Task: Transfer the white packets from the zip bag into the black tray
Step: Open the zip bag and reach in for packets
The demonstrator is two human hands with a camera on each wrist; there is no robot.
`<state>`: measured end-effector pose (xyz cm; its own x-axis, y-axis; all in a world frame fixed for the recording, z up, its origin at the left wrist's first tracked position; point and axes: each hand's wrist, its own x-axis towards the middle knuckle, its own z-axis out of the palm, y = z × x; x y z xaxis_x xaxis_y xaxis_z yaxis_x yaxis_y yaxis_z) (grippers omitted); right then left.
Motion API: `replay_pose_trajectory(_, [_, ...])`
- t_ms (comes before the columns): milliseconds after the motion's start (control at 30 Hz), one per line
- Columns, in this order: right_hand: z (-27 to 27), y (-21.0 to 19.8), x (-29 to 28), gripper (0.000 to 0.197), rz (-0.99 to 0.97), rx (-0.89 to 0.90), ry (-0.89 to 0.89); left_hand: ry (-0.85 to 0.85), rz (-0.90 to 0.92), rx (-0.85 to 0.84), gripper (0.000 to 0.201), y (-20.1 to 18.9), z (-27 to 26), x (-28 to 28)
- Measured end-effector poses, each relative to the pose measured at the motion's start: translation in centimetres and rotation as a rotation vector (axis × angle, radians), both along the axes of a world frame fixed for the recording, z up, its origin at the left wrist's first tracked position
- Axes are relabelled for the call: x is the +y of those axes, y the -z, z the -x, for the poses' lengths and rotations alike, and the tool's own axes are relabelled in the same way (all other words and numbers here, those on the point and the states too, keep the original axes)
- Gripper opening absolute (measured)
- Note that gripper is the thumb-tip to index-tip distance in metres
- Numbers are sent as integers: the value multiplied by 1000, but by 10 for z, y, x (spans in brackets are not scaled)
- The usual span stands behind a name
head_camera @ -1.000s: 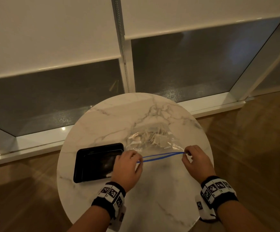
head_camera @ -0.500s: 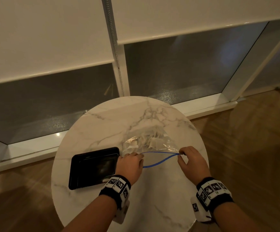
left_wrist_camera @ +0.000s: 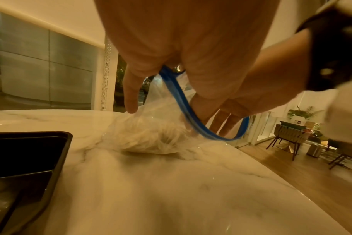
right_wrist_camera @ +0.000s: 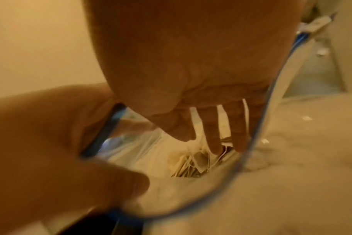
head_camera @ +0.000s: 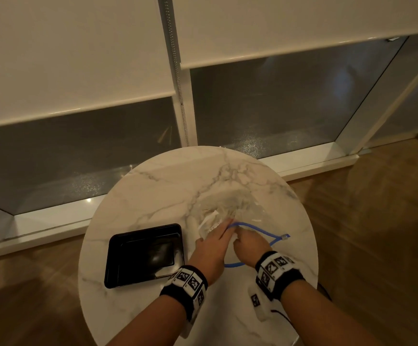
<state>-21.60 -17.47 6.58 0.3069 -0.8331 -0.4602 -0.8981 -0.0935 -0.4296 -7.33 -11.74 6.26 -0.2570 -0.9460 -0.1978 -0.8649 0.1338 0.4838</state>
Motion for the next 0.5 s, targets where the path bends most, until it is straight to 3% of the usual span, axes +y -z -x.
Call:
replay_pose_trajectory(67, [-7,1,-19,35,-90,71,-39,17,-1,-30,108,-1,1,3])
replay_pose_trajectory(133, [-11,1,-37,39,-54,136,-56,19,-16,-76,108,-3,4,6])
replay_pose_trajectory(267, [-7,11,-54,57,-122,248,99,-8,-28,-71,109,3,11,6])
replay_pose_trajectory(400, [-7,5,-60,65,-231,174,301,-66,-24,-20,110,-2,14,1])
replay_pose_trajectory(500, [-10,-20,-52,66,-268,142,252,-96,-2,20,111,-3,10,-4])
